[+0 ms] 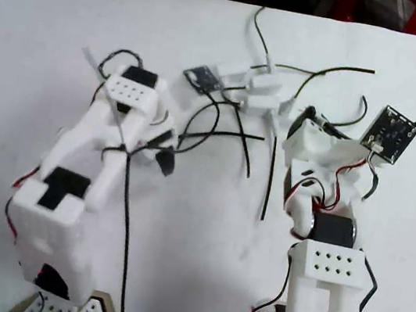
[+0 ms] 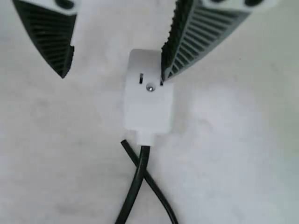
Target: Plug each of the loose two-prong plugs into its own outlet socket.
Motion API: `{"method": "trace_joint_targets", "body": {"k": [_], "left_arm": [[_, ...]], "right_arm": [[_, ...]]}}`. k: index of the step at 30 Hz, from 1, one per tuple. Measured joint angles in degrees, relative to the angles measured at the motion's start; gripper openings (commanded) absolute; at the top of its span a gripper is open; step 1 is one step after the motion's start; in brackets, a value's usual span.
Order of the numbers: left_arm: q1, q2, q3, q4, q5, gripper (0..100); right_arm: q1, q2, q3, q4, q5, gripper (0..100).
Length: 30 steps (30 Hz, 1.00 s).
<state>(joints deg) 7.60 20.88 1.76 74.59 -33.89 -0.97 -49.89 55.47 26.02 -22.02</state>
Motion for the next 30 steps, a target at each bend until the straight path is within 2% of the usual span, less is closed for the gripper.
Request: {"method": "trace_joint_targets", "body": {"k": [10,16,21,26,30], "left_arm": [[-3.2,19.3,-19.9,5.1,0.0,24],[-3.9,27.2,-33.8,13.5,0.0,11],[-4.3,28.8,-41.0,18.5,-0.1,2],[-1.4,28.8,-47.3,25.1,-0.1,2],[1.7,28.8,-49.0,26.9,1.5,2]], "right_arm": [[0.0,0.0,0.0,0.0,0.0,1.9],[0.0,0.0,0.0,0.0,0.0,1.9],[0.0,0.0,0.0,-0.2,0.0,1.9],[0.0,0.0,0.0,-0.2,0.0,1.9],[0.0,0.0,0.0,-0.2,0.0,1.9]]}}
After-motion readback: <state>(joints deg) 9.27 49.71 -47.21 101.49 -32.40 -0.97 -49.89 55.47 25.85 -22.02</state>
